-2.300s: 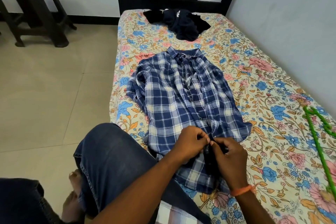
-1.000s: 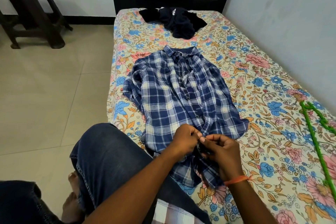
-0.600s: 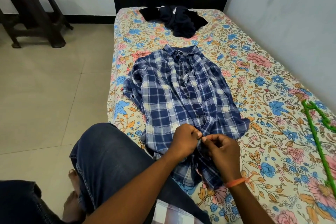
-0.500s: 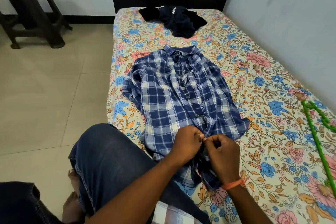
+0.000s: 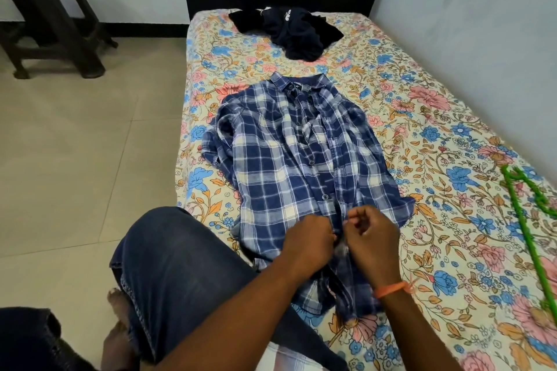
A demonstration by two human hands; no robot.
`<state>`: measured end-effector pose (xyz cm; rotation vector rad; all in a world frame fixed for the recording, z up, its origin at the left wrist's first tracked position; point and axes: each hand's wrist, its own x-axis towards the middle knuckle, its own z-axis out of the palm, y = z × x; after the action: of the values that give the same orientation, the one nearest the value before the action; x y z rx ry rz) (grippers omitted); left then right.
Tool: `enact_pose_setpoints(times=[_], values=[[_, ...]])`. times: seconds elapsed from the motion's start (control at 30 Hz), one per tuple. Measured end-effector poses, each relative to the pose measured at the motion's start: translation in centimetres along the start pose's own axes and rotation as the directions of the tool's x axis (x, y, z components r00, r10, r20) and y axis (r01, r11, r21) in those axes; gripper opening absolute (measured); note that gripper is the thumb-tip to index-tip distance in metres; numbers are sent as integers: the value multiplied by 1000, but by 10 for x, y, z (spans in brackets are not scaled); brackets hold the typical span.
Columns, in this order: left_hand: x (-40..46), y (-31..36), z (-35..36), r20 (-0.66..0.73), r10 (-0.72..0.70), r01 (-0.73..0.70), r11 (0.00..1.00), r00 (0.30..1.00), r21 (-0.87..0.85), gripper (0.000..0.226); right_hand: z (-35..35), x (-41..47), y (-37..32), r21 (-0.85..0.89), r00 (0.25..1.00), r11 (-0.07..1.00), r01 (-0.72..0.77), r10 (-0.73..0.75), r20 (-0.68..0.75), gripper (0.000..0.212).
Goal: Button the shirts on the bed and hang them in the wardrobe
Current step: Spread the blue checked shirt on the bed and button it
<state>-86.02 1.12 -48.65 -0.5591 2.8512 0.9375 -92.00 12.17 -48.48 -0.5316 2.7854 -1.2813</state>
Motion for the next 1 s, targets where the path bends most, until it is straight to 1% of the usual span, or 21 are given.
enact_pose_setpoints(times=[0.03,0.1,0.13,0.2,0.23,0.3,0.37,0.4,0.43,0.5,0.57,0.63,0.7,0.77,0.8,0.87,0.93,1.0], values=[[1,0,0,-26,41,-40,999,999,5,20,2,7,-5,-22,998,999,47,-48,-33,15],[3,-1,0,-88,121,-123,992,989,-12,10,9,21,-11,-90,994,991,98,-101,-30,13],[4,-2,0,-107,148,-150,988,983,-16,13,14,28,-11,-126,995,988,92,-95,-18,15],[11,-6,3,-102,171,-174,985,980,-16,24,21,40,-7,-179,998,982,56,-59,-7,17],[14,-7,2,-106,169,-172,985,980,-25,22,22,45,-5,-190,999,981,42,-43,-5,18],[21,-7,-1,-164,106,-124,987,981,-103,14,24,52,0,-187,1000,982,27,-26,10,18],[31,-7,-4,-258,-40,-35,960,965,-279,6,23,54,3,-180,999,983,44,-41,19,12],[36,-7,-5,-296,-113,2,936,949,-351,7,22,53,5,-187,997,980,71,-70,11,8],[41,-9,-5,-331,-157,20,924,930,-381,11,22,52,7,-199,995,975,96,-99,-3,9],[50,-15,-2,-366,-179,42,935,913,-351,19,23,51,13,-215,993,971,105,-112,-23,17],[53,-15,1,-365,-178,65,952,914,-300,23,26,50,19,-212,996,974,78,-83,-14,18],[55,-10,3,-363,-171,72,960,916,-272,24,29,50,23,-208,999,977,40,-40,7,15],[60,-8,6,-346,-190,83,950,919,-301,25,31,49,24,-201,1000,980,15,-12,17,9],[65,-11,7,-290,-238,116,917,927,-380,27,30,50,24,-177,1000,984,3,2,26,11],[67,-15,7,-256,-250,131,904,934,-407,28,31,50,24,-147,1000,989,-10,14,26,14],[68,-18,7,-208,-226,118,895,952,-431,32,33,49,23,-17,998,998,-65,65,15,22],[64,-15,5,-182,-179,76,883,967,-464,32,38,43,19,97,996,991,-91,93,-13,20],[61,-12,4,-169,-135,36,872,976,-488,36,45,35,14,110,997,993,-44,50,-58,14]])
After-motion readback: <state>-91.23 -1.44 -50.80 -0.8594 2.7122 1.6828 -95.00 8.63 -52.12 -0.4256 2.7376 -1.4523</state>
